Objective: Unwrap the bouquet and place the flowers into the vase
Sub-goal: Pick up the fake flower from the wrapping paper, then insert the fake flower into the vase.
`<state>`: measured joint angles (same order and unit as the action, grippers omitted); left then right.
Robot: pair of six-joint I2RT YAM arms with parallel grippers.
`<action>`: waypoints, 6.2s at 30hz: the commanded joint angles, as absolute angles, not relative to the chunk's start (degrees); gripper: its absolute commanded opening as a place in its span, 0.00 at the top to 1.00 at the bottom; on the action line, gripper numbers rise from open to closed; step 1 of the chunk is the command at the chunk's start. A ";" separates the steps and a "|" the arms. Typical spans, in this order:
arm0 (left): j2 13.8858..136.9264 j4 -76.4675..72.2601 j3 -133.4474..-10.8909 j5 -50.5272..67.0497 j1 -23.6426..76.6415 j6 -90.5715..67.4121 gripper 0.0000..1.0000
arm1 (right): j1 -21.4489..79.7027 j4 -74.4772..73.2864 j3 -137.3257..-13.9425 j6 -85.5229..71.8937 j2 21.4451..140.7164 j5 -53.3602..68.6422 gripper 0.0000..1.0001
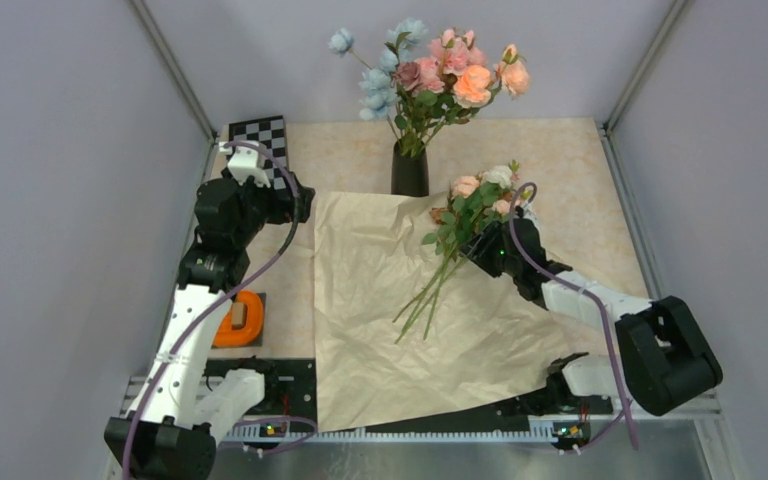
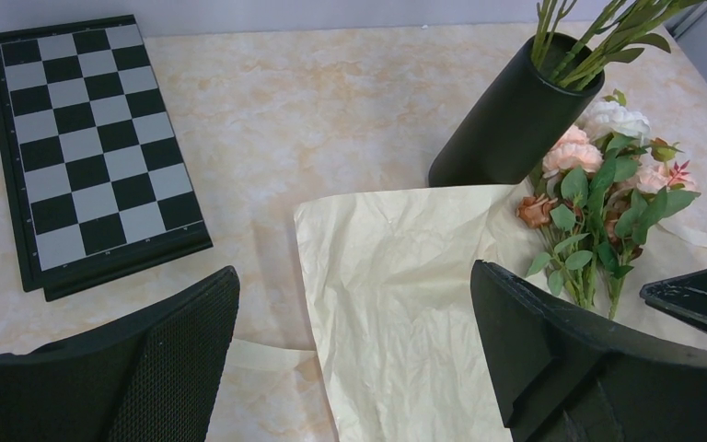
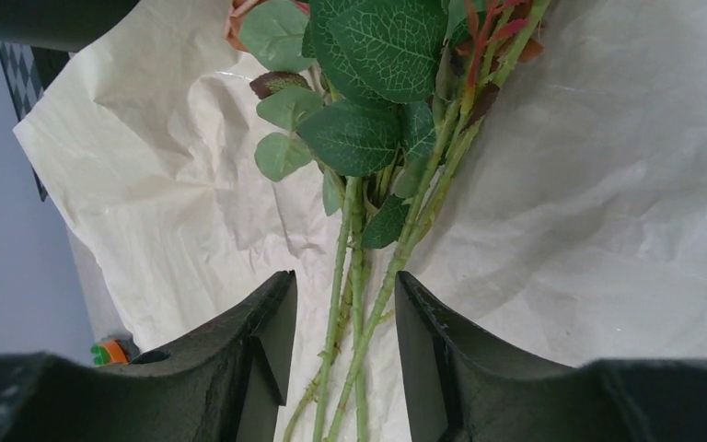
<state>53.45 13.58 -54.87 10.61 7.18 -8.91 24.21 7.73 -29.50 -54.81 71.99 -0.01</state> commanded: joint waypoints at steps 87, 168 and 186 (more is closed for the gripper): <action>61.82 -16.88 -60.06 32.48 29.74 -45.65 0.01 | 26.70 10.28 -50.88 -19.39 39.26 12.01 1.00; 74.13 -49.78 -67.46 7.62 20.28 -18.10 1.00 | 6.20 -11.67 -52.66 -19.65 51.28 14.27 0.28; 83.59 -44.61 -82.04 11.88 19.94 -11.50 1.00 | 3.52 -10.59 -50.64 -19.10 52.17 16.09 0.29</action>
<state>82.54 -44.64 -78.87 9.67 20.29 -12.84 4.25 -12.82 -51.20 -19.14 52.18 14.90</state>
